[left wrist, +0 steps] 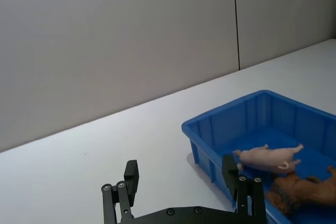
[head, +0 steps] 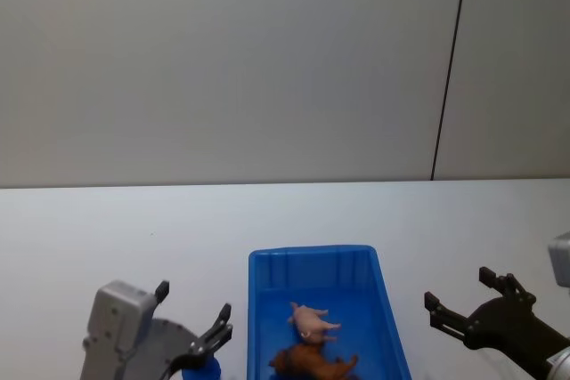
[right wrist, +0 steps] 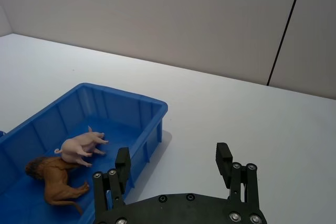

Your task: Pick up the two dolls from the table and place them into the box.

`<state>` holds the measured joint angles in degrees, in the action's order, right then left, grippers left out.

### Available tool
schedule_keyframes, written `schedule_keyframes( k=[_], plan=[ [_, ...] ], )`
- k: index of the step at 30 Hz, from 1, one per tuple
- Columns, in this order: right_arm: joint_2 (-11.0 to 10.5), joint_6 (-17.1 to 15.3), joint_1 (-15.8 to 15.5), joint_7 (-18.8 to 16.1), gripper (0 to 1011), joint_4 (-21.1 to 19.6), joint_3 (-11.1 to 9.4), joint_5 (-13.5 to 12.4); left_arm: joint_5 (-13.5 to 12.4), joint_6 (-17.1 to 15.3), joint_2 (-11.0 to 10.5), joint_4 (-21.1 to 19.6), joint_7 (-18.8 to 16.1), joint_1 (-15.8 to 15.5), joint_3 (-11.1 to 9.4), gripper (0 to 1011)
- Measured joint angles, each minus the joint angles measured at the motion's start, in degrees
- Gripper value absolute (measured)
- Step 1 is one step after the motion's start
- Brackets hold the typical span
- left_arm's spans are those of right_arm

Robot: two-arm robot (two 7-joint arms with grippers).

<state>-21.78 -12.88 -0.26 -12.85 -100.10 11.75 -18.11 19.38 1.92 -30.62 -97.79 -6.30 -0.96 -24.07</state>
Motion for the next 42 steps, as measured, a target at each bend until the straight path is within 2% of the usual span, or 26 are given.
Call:
schedule_keyframes(
  k=[7, 17, 29, 39, 42],
  plan=[
    [0.0, 0.0, 0.0, 0.0, 1001, 0.0, 0.0, 0.0, 3.0, 3.2, -0.2, 2.6, 1.5, 1.7, 0.0, 1002],
    [-0.1, 0.1, -0.1, 0.1, 1001, -0.1, -0.1, -0.1, 5.9, 4.9, 0.3, 6.2, 5.0, 2.3, -0.1, 1001],
    [-0.1, 0.1, -0.1, 0.0, 1001, -0.1, 0.0, -0.1, 7.7, 4.9, 1.4, 9.8, 8.9, 1.7, 0.0, 1002],
    [-0.1, 0.1, -0.1, 0.0, 1001, -0.1, 0.0, -0.1, 7.8, 3.9, 2.1, 11.8, 11.6, 0.8, 0.2, 1001],
    [-0.1, 0.1, -0.1, 0.0, 1001, -0.1, 0.0, -0.1, 7.4, 3.3, 2.4, 12.5, 12.3, 0.4, 0.2, 952]
  ],
)
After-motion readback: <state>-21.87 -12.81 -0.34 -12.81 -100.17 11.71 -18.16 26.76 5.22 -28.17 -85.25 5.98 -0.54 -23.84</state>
